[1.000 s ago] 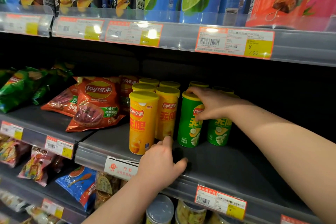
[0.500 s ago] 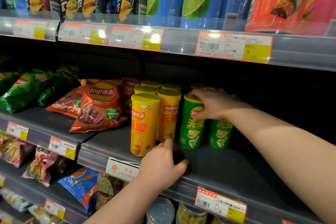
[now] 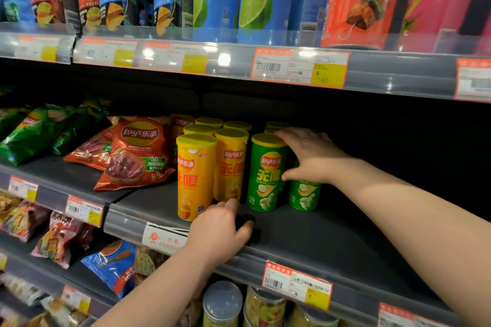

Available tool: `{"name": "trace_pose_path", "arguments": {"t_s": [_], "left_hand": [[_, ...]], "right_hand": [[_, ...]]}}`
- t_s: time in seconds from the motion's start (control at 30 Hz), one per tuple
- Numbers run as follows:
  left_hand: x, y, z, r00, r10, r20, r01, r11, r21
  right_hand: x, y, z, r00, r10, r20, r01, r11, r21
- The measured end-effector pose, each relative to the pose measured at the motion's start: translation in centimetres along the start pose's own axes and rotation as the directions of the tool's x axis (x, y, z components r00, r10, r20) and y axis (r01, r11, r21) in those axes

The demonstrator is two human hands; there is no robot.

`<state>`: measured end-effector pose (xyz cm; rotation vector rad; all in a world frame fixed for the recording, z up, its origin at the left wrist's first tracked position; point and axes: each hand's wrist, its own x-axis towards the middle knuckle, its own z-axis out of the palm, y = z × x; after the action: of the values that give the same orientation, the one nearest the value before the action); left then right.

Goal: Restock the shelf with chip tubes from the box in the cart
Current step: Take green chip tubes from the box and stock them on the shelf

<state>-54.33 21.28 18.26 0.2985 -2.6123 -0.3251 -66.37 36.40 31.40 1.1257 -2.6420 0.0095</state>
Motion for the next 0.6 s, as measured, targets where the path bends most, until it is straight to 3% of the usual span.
{"name": "trace_pose_path", "arguments": {"t_s": [0.33, 0.43, 0.6], "left_hand": [[-2.6, 1.3, -1.2, 0.995, -0.018, -0.095, 0.034, 0.985, 0.171], [-4.3, 1.0, -1.4, 0.983, 0.021, -0.181, 0.018, 0.977, 0.213], [-7.9, 0.7, -1.9, 0.989, -0.076, -0.130, 0.107, 0.961, 0.255]], "right_hand": [[-5.3, -3.1, 1.4, 0.979, -0.206, 0.003, 0.206, 0.978, 0.026], [-6.7, -5.0, 2.3, 0.950, -0.313, 0.001, 0.313, 0.949, 0.034], [-8.7, -7.8, 4.2, 0.876, -0.482, -0.031, 0.483, 0.876, 0.008]]}}
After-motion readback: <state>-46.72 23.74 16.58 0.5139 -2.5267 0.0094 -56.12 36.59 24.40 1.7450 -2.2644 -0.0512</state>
